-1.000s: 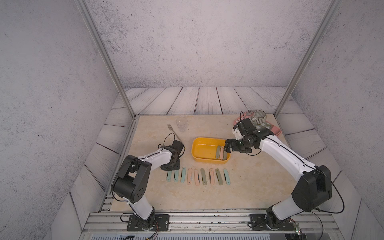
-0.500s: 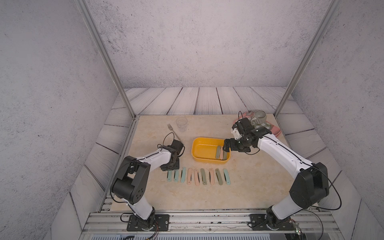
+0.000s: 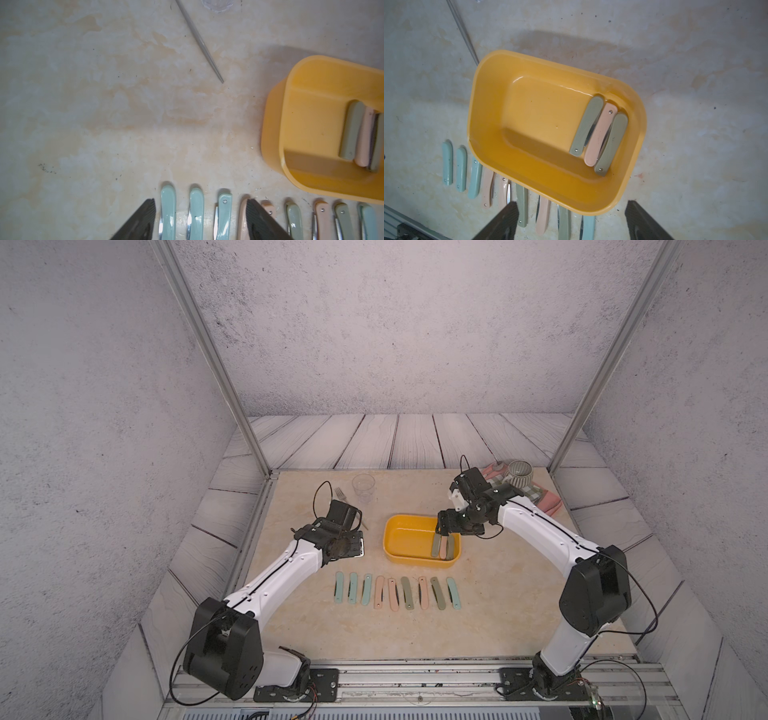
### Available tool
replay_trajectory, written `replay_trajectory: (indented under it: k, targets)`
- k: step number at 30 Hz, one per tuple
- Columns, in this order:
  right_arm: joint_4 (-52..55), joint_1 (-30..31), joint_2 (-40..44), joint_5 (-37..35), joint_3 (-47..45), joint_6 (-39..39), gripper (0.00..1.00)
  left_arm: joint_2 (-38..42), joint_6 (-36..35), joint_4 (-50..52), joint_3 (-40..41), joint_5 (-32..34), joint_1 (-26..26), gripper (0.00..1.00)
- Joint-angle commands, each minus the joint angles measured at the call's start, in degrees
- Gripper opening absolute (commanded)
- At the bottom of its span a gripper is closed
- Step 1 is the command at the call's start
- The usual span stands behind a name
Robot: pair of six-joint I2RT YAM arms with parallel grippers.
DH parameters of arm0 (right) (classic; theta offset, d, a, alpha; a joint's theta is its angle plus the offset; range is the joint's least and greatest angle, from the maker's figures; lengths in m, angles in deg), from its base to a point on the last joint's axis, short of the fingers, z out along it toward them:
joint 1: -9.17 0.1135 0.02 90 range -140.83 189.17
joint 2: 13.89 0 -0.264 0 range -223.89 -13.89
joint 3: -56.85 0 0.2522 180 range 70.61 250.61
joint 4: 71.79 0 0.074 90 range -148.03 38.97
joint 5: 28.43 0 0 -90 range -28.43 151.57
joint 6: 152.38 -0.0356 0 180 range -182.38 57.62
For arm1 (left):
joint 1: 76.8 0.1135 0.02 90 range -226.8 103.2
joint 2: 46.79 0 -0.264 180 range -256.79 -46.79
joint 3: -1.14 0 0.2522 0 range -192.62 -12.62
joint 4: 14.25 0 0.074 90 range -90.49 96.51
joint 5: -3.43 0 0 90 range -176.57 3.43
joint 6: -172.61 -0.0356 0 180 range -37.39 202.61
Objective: Take the fruit knife out of the storage box
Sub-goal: Place the fruit knife at the center of the board, then pick up the fruit knife from the storage box.
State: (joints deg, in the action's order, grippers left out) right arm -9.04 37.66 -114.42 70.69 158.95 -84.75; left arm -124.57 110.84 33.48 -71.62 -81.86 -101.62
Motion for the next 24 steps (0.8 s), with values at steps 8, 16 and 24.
replay_trajectory:
  k: [8, 16, 24]
  targets:
    - [-1.18, 1.77, -10.15, -1.18, 5.73, -2.12, 0.55, 6.10, -0.98, 1.12, -1.29, -4.79, 0.04, 0.86]
    - [-3.51, 1.82, -15.49, -3.70, 7.11, -4.28, 0.53, 8.74, -1.01, 1.53, -0.94, -6.09, 0.03, 0.98]
    - [-6.10, 1.80, -18.78, -5.51, 6.94, -6.72, 0.53, 9.40, -1.67, 1.45, -0.98, -7.21, -0.03, 0.99]
